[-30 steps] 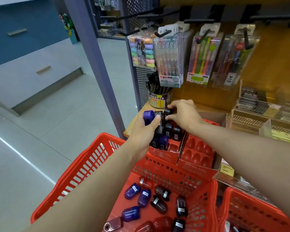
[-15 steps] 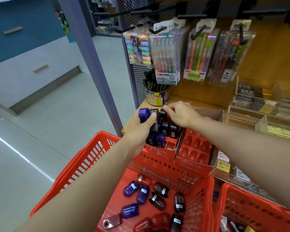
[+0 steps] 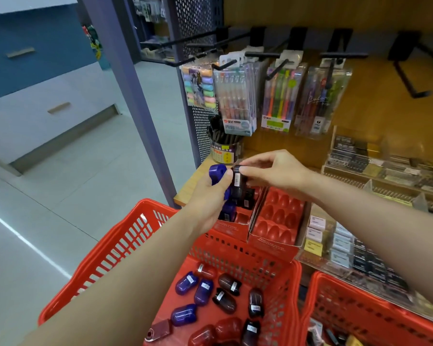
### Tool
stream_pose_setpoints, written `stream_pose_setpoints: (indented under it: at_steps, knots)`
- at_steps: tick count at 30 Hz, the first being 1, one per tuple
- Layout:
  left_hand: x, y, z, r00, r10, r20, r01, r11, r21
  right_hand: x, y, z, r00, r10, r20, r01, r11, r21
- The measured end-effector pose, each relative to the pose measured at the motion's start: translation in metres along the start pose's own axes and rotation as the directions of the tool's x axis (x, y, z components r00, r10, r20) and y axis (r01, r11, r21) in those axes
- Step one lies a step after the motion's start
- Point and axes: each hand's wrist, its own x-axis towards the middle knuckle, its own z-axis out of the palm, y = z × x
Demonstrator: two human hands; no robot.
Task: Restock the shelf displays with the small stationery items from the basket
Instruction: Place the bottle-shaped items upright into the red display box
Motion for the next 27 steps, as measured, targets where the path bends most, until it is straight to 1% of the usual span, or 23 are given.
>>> stream_pose_setpoints:
  at_steps: [2, 3, 4, 6, 7, 9, 11, 13, 17, 22, 27]
  knots:
    - [0.0, 0.0, -0.001, 0.999, -0.005, 0.034, 0.006, 0.999, -0.042, 0.002, 0.001, -0.004, 1.0, 0.002, -0.003, -0.002, 0.998, -0.068]
    - [0.001, 0.001, -0.001, 0.999, 0.001, 0.036, 0.0, 0.999, -0.039, 0.005, 0.002, -0.006, 0.999, -0.006, -0.037, 0.002, 0.994, -0.109]
    - [0.001, 0.001, -0.001, 1.0, 0.012, 0.017, -0.011, 1.0, -0.012, 0.009, 0.003, -0.009, 0.995, -0.01, -0.103, -0.005, 0.99, -0.144]
    - [0.003, 0.001, -0.005, 0.996, 0.054, -0.071, -0.044, 0.99, 0.137, 0.02, 0.005, -0.016, 0.966, 0.0, -0.259, -0.045, 0.984, -0.17]
    - [0.003, -0.001, -0.008, 0.99, 0.091, -0.104, -0.065, 0.972, 0.226, 0.024, 0.007, -0.019, 0.95, -0.004, -0.313, -0.057, 0.981, -0.187]
    - [0.004, -0.005, -0.013, 0.979, 0.17, -0.111, -0.12, 0.926, 0.358, 0.029, 0.014, -0.019, 0.928, -0.073, -0.364, -0.055, 0.942, -0.33]
    - [0.002, -0.013, -0.017, 0.978, 0.184, -0.102, -0.126, 0.901, 0.415, 0.032, 0.021, -0.014, 0.931, -0.131, -0.341, -0.04, 0.891, -0.453]
    - [0.001, -0.017, -0.018, 0.983, 0.152, -0.101, -0.102, 0.917, 0.384, 0.036, 0.028, -0.005, 0.94, -0.123, -0.32, -0.054, 0.868, -0.494]
    - [0.005, -0.017, -0.019, 0.987, 0.135, -0.084, -0.098, 0.932, 0.349, 0.043, 0.036, 0.008, 0.951, -0.103, -0.293, -0.094, 0.803, -0.588]
    - [0.007, -0.019, -0.023, 0.994, 0.107, -0.036, -0.089, 0.937, 0.337, 0.051, 0.037, 0.014, 0.933, -0.077, -0.353, -0.145, 0.814, -0.563]
    - [0.006, -0.023, -0.028, 0.995, 0.096, 0.0, -0.091, 0.945, 0.315, 0.051, 0.037, 0.02, 0.924, -0.123, -0.361, -0.124, 0.798, -0.589]
